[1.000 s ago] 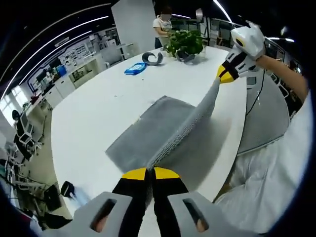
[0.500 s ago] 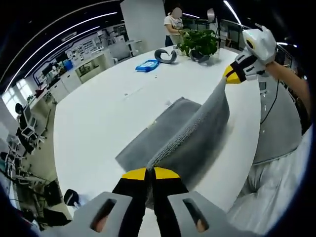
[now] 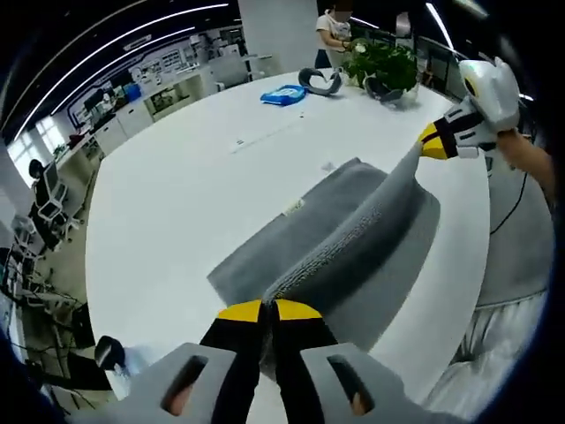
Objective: Fold the towel on the table until its edges align and the towel forms a compact rectangular stack.
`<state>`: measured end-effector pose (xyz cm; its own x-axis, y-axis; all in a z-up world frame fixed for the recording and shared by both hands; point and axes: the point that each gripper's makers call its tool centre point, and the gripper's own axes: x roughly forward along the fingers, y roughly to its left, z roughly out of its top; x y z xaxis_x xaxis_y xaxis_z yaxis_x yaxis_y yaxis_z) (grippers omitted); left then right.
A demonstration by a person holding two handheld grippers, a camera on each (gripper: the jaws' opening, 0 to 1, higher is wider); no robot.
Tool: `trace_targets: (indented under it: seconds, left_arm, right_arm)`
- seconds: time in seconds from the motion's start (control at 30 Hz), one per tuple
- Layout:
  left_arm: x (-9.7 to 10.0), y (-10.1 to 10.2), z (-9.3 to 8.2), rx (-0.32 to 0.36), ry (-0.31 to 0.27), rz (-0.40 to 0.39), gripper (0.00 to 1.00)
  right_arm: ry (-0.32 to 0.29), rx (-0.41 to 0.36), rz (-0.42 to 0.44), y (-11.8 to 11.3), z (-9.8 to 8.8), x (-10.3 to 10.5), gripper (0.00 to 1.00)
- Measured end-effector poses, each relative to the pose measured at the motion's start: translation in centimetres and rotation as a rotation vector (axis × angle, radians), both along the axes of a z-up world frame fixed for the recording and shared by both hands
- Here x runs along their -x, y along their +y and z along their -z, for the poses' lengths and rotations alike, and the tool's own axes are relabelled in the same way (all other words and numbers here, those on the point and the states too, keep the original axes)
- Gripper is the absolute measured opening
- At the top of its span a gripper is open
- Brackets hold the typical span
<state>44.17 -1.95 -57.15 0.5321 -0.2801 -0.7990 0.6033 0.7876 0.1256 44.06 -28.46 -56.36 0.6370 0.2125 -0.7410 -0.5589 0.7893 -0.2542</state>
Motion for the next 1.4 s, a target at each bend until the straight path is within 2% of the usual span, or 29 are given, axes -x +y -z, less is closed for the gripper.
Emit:
trace_targets:
  seconds: [0.07, 0.27, 0.43, 0.6, 0.7, 0.73, 0.77, 0.9, 1.03, 1.13, 1.3, 1.4]
  left_arm:
    - [-0.6, 0.2, 0.2, -0.004, -0.004, -0.011, 0.04]
    - [-2.4, 0.4, -1.0, 0.028, -0.063, -0.061, 0.04]
    - [-4.0, 0.6, -0.8, 0.04, -0.08, -0.092, 0.04]
    - [-5.0, 0.5, 0.8, 0.031, -0.063, -0.107, 0.04]
    - [-5.4, 0.5, 1.6, -0.008, -0.087, -0.071, 0.05]
    - [-5.5, 0.5, 1.8, -0.023, -0.11, -0.053, 0.05]
    - [-5.5, 0.6, 1.9, -0.022, -0.115, -0.06, 0.06]
    - [-5.9, 0.8, 1.4, 0.005, -0.178, -0.066, 0.08]
    - [-6.2, 0.6, 1.0, 0.033, -0.209, -0.057, 0.14]
    - [-6.1, 0.4, 1.6, 0.033, -0.182, -0.048, 0.13]
    - [-5.1, 0.3, 3.5, 0.027, -0.097, -0.038, 0.09]
    - [-4.5, 0.4, 4.8, 0.012, -0.041, -0.036, 0.06]
  right_arm:
    - [-0.007, 0.007, -0.001, 0.1, 0.0, -0.7, 0.0]
    - [-0.038, -0.009, 0.02, 0.0, -0.8, -3.4, 0.0]
    - [0.001, -0.064, 0.08, 0.0, 0.5, -4.5, 0.01]
    - [0.048, -0.124, 0.155, -0.1, 2.1, -5.2, 0.01]
    - [0.063, -0.15, 0.197, -0.2, 2.7, -5.6, 0.03]
    - [0.063, -0.156, 0.206, -0.3, 2.7, -5.7, 0.04]
    - [0.053, -0.156, 0.216, -0.3, 2.6, -5.7, 0.06]
    - [0.03, -0.152, 0.221, -0.7, 2.3, -5.7, 0.08]
    - [0.052, -0.169, 0.216, -0.4, 2.8, -4.8, 0.09]
    - [0.079, -0.174, 0.213, -0.1, 3.5, -3.7, 0.08]
    - [0.1, -0.204, 0.239, 0.2, 4.5, -1.7, 0.05]
    - [0.133, -0.215, 0.25, 0.6, 5.3, -0.4, 0.0]
